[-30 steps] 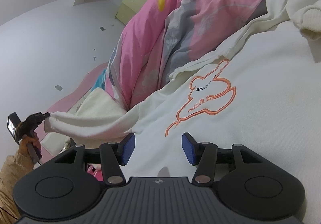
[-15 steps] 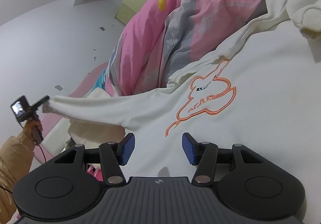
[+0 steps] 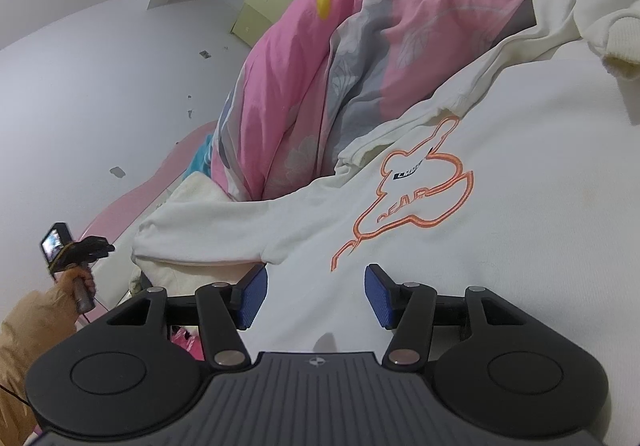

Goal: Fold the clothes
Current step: 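Bring the open left gripper back over the sweatshirt body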

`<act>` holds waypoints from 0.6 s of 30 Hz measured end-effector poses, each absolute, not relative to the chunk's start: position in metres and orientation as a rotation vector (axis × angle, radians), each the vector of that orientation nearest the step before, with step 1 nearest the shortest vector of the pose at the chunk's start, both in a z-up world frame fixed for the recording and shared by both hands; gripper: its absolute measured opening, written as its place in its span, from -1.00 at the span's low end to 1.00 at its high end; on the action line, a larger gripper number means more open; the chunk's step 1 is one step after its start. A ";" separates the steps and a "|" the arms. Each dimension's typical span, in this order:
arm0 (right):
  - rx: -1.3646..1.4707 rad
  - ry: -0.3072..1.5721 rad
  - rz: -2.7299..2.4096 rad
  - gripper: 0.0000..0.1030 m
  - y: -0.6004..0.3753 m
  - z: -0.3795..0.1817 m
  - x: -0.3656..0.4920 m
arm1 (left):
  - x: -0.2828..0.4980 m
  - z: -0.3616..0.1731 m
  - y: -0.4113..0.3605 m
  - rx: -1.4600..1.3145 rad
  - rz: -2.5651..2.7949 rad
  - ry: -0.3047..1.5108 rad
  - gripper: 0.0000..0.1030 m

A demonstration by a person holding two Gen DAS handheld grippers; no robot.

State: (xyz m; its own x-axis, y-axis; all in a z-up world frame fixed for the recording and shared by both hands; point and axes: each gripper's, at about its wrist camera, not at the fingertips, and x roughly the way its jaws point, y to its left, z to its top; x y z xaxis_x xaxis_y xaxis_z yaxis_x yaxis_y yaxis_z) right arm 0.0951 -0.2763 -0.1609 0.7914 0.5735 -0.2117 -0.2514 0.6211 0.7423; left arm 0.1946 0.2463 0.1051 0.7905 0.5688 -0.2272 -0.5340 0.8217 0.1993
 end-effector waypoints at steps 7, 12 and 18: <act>0.763 0.458 0.491 0.09 -0.276 -0.161 0.095 | 0.156 0.081 0.131 -0.146 -0.012 0.433 -0.26; 0.756 0.482 0.443 0.09 -0.276 -0.153 0.091 | 0.169 0.021 0.043 -0.364 -0.347 0.580 -0.26; 0.588 0.504 0.290 0.13 -0.282 -0.118 0.055 | 0.194 -0.072 -0.042 -0.218 -0.398 0.687 -0.26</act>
State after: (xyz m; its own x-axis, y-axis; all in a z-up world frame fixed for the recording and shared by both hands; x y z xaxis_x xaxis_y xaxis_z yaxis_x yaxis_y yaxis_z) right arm 0.0552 -0.2821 -0.1181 0.8404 0.3982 -0.3677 -0.1185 0.7970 0.5922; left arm 0.1942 -0.0417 -0.0725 0.7021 -0.4257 -0.5709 0.2840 0.9025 -0.3238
